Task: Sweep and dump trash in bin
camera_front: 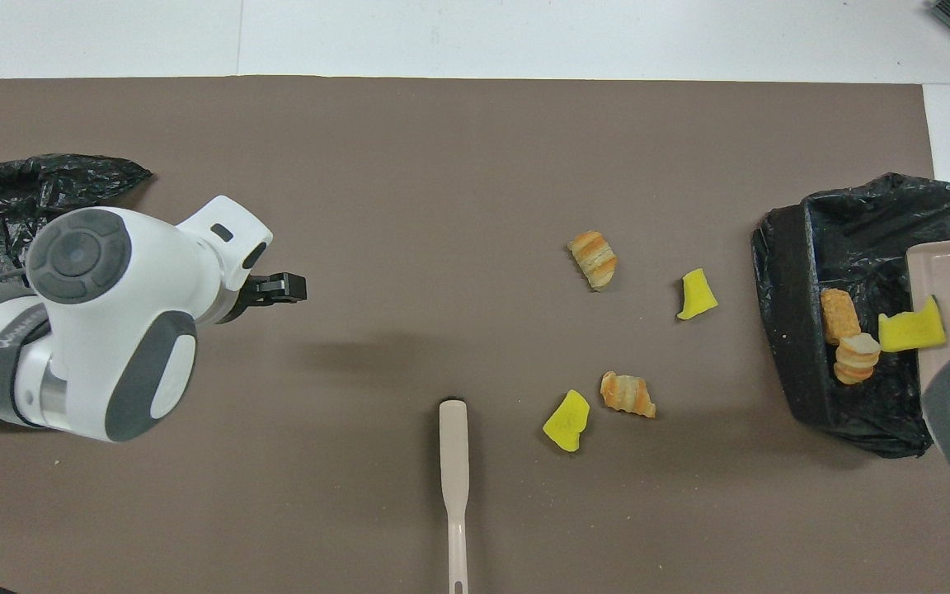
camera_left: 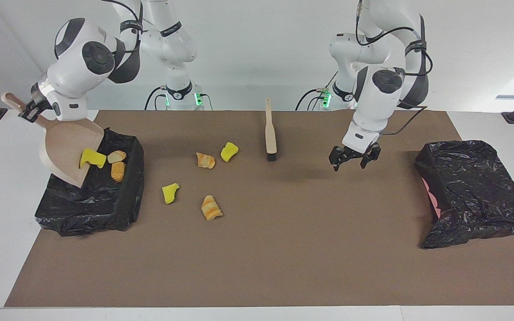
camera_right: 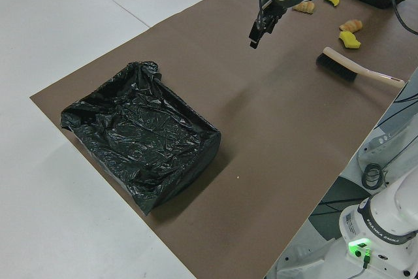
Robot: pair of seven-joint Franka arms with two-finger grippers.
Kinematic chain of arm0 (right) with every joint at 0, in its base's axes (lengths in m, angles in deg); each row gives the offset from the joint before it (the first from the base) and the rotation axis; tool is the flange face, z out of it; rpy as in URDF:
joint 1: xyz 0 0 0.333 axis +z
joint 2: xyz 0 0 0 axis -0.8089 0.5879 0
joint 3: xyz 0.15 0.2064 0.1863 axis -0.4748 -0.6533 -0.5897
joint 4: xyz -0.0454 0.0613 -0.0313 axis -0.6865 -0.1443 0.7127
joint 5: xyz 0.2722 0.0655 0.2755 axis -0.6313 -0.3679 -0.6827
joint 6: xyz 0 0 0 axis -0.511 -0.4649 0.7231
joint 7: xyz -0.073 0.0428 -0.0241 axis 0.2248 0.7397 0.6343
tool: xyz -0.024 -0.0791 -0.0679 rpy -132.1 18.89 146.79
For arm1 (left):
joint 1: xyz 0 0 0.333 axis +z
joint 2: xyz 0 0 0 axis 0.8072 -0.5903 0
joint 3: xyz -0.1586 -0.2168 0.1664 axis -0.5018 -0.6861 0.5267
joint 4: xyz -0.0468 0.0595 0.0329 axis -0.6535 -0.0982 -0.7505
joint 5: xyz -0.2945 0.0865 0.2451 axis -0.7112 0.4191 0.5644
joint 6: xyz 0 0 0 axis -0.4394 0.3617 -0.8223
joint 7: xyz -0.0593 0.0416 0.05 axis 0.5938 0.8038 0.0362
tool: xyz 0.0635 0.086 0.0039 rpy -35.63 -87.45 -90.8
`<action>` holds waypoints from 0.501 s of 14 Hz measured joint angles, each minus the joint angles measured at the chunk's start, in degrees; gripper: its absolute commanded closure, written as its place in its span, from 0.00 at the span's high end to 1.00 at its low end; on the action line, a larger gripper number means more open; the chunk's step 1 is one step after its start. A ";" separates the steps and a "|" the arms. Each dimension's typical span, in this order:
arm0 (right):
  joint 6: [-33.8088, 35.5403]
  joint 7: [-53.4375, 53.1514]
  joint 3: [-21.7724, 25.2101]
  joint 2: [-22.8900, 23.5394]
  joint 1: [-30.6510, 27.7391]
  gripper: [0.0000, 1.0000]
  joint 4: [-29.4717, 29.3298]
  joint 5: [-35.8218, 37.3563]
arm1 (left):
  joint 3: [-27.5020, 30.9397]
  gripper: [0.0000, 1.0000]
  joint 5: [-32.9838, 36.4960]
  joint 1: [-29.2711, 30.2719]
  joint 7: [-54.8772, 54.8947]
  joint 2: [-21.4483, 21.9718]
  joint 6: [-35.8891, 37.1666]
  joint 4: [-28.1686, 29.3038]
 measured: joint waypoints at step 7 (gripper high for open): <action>4.98 -0.01 -0.36 1.18 9.00 0.00 -6.77 4.54 | 0.01 1.00 -0.51 9.34 16.44 0.06 15.13 -10.88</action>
